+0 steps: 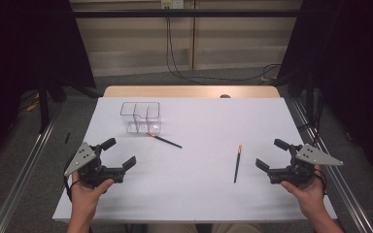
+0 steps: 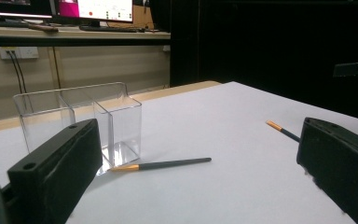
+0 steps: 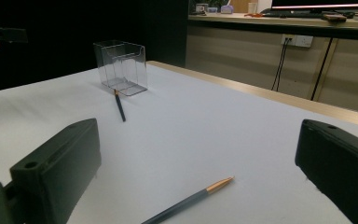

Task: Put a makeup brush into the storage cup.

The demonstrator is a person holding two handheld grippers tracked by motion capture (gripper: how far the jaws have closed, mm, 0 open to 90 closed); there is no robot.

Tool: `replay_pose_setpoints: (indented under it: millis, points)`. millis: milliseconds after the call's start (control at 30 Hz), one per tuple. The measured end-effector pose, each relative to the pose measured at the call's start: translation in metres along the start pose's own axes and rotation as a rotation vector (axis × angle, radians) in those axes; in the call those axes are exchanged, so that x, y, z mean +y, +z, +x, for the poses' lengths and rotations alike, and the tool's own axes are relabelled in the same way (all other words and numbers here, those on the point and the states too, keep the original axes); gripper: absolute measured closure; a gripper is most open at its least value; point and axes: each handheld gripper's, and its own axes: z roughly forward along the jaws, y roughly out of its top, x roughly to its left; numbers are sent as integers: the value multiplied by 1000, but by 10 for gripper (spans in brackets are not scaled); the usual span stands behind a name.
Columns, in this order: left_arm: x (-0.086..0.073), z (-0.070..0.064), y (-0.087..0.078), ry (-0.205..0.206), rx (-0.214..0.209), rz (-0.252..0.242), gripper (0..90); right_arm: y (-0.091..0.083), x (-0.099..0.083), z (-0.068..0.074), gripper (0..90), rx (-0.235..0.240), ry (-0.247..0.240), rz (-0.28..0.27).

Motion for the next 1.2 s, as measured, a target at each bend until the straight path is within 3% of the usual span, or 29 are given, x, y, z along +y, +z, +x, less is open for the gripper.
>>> replay_pose_setpoints:
  millis: [433,500,900,1200]
  points:
    - [4,-3,6,2,1,-7,1,-1,1,2,0,6,-15,-7]
    - [6,-4,9,21,6,-1,1,-2,2,2,0,3,-15,-14]
    - [11,-14,34,42,-26,19,1,-5,1,1,0,-8,-13,-19]
    - [11,-11,53,54,-21,53,1,-3,2,4,0,6,-19,-19]
